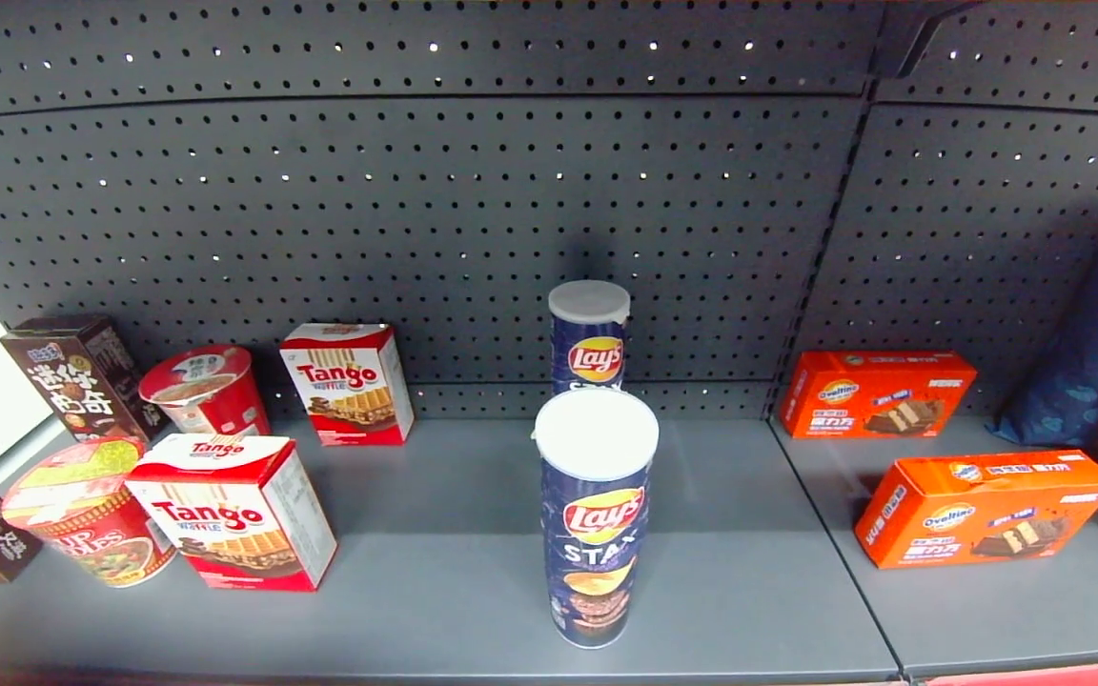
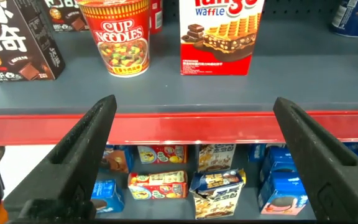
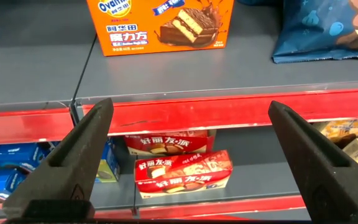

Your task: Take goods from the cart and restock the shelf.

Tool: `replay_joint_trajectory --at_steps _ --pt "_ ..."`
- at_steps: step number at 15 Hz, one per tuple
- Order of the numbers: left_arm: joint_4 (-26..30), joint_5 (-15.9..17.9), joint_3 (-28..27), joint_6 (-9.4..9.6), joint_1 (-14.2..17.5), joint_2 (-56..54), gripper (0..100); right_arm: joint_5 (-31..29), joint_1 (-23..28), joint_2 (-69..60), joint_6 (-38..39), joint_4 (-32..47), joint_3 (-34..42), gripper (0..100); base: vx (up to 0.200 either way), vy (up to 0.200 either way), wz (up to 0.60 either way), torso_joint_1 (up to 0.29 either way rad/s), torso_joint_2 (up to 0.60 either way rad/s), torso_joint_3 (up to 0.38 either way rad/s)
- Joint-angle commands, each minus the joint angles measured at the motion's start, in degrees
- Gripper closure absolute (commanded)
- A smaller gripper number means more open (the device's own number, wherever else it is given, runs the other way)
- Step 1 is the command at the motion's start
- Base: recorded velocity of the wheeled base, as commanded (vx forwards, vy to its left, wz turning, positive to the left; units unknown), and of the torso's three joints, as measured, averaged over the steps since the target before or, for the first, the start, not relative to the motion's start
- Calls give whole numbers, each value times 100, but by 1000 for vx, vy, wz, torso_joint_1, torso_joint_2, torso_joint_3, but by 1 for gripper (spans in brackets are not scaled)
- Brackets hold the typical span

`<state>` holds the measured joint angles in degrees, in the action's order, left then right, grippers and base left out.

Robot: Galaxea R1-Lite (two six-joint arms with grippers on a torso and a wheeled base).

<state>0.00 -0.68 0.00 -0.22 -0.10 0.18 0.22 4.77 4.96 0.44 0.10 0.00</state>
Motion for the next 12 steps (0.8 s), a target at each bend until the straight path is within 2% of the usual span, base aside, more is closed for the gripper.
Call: replay_joint_trajectory --at_steps 1,12 --pt "0 -2 0 -4 1 8 0 4 -2 14 0 -1 0 0 0 0 0 0 0 0" --pt "0 7 0 -4 1 8 0 4 -2 14 0 -1 0 0 0 0 0 0 0 0"
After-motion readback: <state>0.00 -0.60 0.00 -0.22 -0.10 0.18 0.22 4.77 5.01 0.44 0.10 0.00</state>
